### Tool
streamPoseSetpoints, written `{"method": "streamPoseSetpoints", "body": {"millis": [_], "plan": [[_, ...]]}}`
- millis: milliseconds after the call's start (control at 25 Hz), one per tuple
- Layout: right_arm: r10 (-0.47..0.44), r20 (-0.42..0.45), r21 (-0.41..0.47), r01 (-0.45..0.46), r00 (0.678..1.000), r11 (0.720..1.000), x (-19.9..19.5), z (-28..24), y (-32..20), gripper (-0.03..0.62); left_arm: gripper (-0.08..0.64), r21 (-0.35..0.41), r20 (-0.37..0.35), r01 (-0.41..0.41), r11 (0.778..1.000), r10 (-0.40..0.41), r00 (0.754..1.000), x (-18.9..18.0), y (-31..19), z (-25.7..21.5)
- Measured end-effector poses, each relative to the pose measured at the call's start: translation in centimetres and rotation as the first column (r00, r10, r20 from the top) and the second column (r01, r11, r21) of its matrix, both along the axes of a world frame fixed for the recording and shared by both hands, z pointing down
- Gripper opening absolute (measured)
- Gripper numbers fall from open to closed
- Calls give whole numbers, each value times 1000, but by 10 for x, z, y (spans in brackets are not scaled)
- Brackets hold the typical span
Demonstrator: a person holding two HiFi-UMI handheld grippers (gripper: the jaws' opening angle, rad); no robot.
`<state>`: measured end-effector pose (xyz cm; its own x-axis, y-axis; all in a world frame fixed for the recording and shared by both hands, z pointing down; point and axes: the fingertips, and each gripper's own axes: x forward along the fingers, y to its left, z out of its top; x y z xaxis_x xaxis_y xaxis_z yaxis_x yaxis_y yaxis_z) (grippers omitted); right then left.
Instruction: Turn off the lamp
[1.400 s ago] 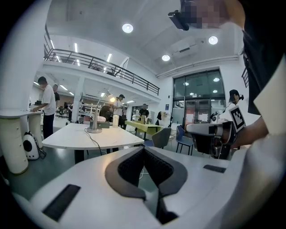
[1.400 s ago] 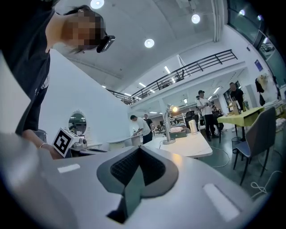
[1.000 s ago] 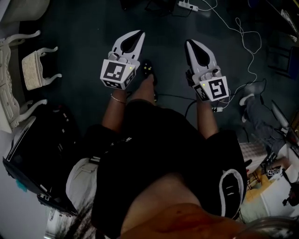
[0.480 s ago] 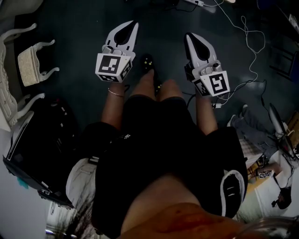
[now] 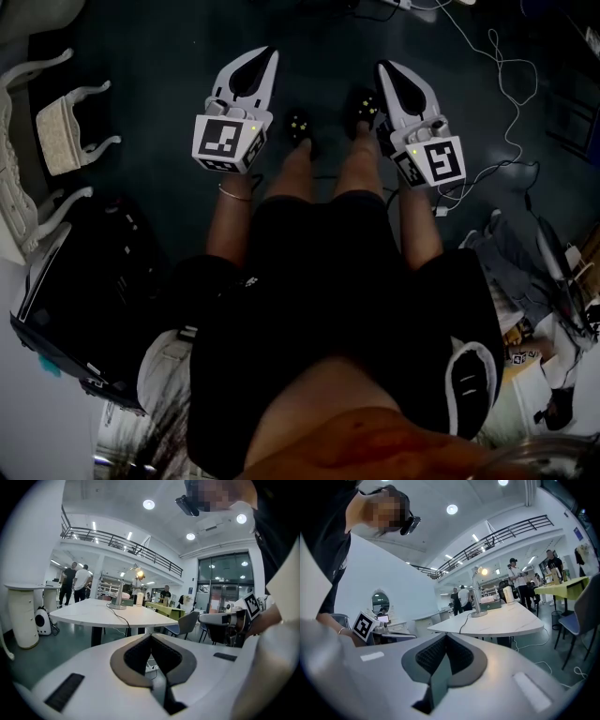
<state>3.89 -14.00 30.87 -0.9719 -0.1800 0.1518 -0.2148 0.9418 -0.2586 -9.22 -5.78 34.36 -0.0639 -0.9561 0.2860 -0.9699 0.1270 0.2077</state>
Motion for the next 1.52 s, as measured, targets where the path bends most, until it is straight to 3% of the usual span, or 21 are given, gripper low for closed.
{"method": "streamPoseSetpoints", "body": {"millis": [320,440,680,880,1120,1320,1520], "plan": [[-93,7,10,93,996,996,-23,25,-18,0,6,14,-4,96,995,-96,995,-6,-8,20],[-129,0,18,129,992,991,-38,39,-25,0,6,10,-41,118,993,-117,992,-8,-11,33],[-178,18,47,177,984,983,-61,52,-48,0,6,14,-70,229,973,-227,971,-26,-4,55],[-223,1,80,222,975,972,-74,66,-54,0,6,-1,-70,247,969,-246,967,-28,-1,72],[-255,13,88,253,967,963,-90,81,-48,2,6,-23,-28,211,977,-211,977,-20,-4,88],[-249,28,70,246,968,967,-108,91,-46,10,6,-31,-21,247,968,-248,969,-23,-4,99],[-268,-33,45,269,963,962,-124,109,-48,32,6,-58,-30,241,969,-243,969,-17,-14,110]]}}
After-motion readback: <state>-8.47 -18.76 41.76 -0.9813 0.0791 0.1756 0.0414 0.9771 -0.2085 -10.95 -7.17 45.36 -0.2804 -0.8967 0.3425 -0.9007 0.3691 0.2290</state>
